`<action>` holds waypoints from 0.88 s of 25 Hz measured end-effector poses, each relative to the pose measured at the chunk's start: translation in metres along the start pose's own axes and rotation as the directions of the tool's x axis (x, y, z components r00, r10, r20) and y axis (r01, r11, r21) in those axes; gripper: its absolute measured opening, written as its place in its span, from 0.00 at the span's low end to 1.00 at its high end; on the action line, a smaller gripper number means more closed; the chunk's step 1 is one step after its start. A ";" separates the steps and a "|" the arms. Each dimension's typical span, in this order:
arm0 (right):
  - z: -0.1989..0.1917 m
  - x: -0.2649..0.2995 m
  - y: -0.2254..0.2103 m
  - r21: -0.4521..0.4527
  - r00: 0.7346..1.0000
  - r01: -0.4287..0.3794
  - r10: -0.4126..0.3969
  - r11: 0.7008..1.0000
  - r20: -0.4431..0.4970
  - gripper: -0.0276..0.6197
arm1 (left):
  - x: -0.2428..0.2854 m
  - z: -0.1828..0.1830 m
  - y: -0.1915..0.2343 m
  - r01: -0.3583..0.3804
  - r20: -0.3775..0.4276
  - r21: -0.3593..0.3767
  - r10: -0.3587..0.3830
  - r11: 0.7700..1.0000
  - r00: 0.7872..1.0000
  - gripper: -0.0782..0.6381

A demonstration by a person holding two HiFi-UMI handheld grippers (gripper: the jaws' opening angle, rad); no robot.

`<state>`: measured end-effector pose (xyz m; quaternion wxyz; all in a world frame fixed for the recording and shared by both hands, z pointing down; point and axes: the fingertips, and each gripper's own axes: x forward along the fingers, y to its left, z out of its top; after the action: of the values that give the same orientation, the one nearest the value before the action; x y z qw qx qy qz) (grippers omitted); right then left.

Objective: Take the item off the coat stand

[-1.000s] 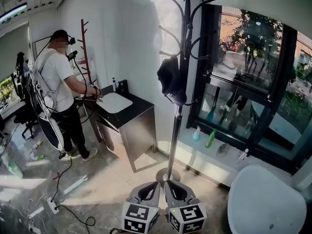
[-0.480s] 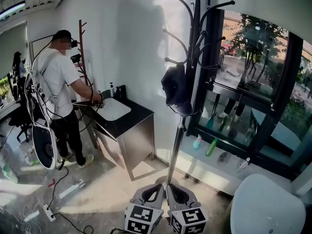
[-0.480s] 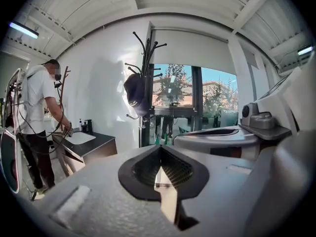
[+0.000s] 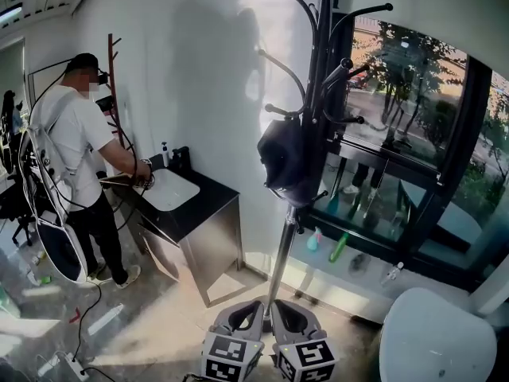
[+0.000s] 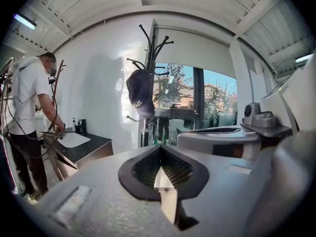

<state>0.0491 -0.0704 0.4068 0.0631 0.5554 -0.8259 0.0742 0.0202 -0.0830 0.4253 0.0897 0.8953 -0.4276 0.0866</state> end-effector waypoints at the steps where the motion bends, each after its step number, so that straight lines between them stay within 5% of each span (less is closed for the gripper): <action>1: 0.003 0.006 -0.001 0.000 1.000 0.007 -0.007 1.000 0.002 0.05 | 0.003 0.003 0.004 0.008 0.003 -0.005 -0.008 1.000 1.000 0.12; 22: 0.050 0.095 -0.024 -0.075 0.992 0.110 -0.106 0.991 0.065 0.05 | 0.055 0.024 0.080 0.083 0.005 -0.010 -0.083 0.996 0.997 0.12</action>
<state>0.0348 -0.1753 0.3767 0.0636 0.5984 -0.7984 0.0214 -0.0065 -0.1791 0.4217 0.0967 0.9121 -0.3907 0.0784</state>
